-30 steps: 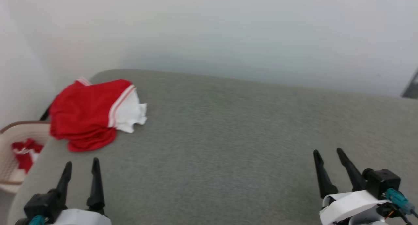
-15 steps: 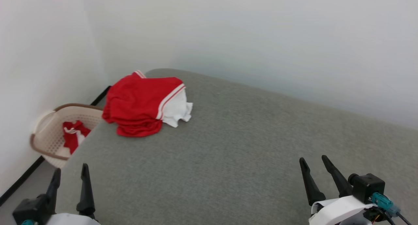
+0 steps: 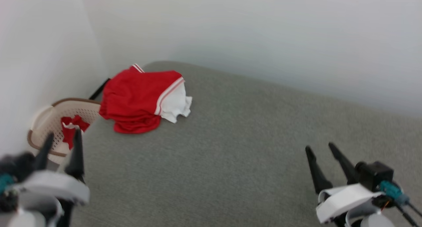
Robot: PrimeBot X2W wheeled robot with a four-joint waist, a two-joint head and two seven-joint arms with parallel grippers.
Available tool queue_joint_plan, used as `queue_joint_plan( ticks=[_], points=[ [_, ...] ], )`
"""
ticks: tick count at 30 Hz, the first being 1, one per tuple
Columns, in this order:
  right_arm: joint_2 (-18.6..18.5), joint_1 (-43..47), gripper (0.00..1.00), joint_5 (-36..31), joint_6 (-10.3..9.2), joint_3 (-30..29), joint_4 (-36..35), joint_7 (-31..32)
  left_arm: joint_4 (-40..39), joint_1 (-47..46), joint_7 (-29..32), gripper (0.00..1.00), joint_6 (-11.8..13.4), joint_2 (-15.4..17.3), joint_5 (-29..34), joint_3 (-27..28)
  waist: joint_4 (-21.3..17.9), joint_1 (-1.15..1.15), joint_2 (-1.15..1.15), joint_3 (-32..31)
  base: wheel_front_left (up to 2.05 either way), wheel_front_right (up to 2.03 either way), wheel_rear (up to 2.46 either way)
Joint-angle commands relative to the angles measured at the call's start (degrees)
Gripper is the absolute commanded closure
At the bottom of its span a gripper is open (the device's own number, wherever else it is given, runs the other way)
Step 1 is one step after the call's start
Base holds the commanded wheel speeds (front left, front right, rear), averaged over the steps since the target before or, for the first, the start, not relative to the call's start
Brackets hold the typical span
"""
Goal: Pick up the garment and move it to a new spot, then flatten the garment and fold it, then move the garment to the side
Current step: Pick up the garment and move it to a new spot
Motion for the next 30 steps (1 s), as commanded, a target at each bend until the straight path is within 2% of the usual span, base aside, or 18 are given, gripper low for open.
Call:
queue_joint_plan(
  ticks=[1,7,14,24,30],
  points=[
    [-0.6,-1.2,0.0,-0.3,-0.08,-0.4,-0.5,0.2,0.6,-2.4,0.6,0.0,-0.5,0.8,-0.9,0.1,-3.7,0.0,0.0,4.7,0.0,0.0,0.0],
    [-1.0,-4.3,0.0,-2.3,-0.08,-1.1,-2.8,1.5,5.7,-12.3,4.2,0.0,-2.1,5.0,-5.1,0.3,-8.3,0.0,0.0,11.6,0.0,0.0,0.0],
    [-0.7,-7.3,0.0,-4.3,-0.08,-1.6,-5.5,2.6,16.1,-25.1,10.1,0.0,-2.9,12.4,-10.1,-1.6,-13.2,0.0,0.0,19.7,0.0,0.0,0.0],
    [-0.1,-9.9,0.0,-6.4,-0.08,-2.3,-9.0,3.7,30.9,-38.3,20.3,0.0,-3.0,21.5,-18.3,-9.9,-18.0,0.0,0.0,28.9,0.0,0.0,0.0],
    [-0.1,-10.1,0.0,-6.7,-0.08,-2.7,-11.4,4.8,39.7,-44.2,26.4,0.0,-2.9,23.6,-21.1,-15.4,-19.3,0.0,0.0,32.9,0.0,0.0,0.0]
  ],
)
